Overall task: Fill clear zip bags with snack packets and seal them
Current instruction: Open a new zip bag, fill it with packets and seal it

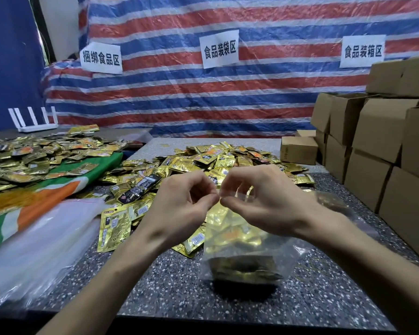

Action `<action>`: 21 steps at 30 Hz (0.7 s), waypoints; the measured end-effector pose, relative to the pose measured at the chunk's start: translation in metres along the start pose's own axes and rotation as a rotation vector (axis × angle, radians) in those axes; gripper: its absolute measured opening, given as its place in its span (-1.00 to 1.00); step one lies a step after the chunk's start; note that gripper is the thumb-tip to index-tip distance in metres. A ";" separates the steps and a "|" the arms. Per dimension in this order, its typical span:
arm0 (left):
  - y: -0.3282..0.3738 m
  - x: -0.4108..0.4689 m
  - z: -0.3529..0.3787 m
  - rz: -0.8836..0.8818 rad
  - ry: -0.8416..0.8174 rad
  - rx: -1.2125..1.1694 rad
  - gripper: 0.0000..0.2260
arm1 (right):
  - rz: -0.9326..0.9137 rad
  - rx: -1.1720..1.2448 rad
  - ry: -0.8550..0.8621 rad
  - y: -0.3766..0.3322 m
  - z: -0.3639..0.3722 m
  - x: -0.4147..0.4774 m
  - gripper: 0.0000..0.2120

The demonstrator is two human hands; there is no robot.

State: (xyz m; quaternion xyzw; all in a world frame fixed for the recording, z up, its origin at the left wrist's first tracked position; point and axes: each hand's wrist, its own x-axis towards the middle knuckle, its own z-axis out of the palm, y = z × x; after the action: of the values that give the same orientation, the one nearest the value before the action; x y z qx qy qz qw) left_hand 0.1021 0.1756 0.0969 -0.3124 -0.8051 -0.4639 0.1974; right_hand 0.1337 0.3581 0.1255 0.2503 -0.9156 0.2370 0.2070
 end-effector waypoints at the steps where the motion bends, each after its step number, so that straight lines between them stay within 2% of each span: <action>1: 0.000 0.000 -0.001 0.003 -0.004 -0.003 -0.85 | -0.006 0.003 -0.003 0.000 0.000 0.000 -0.95; 8: -0.005 -0.003 0.000 -0.005 -0.029 -0.088 -0.85 | -0.007 -0.106 -0.026 0.000 0.000 0.000 -0.96; 11: -0.007 -0.004 -0.001 0.058 -0.128 -0.056 -0.91 | -0.049 -0.148 -0.017 0.000 -0.001 -0.002 -0.97; 15: -0.011 -0.004 -0.002 0.137 -0.246 0.030 -0.78 | -0.049 -0.119 -0.016 0.002 -0.003 -0.003 -0.95; 18: -0.016 -0.003 0.000 0.153 -0.237 -0.057 -0.81 | -0.045 -0.112 -0.040 0.004 -0.006 -0.005 -0.94; 21: -0.022 -0.004 0.009 0.098 -0.165 -0.163 -0.80 | -0.036 -0.121 -0.029 0.005 -0.007 -0.007 -0.89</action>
State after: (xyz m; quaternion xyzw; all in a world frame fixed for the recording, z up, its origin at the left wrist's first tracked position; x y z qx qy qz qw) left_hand 0.0892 0.1743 0.0761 -0.4034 -0.7622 -0.4902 0.1270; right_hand 0.1381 0.3686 0.1257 0.2570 -0.9266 0.1737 0.2125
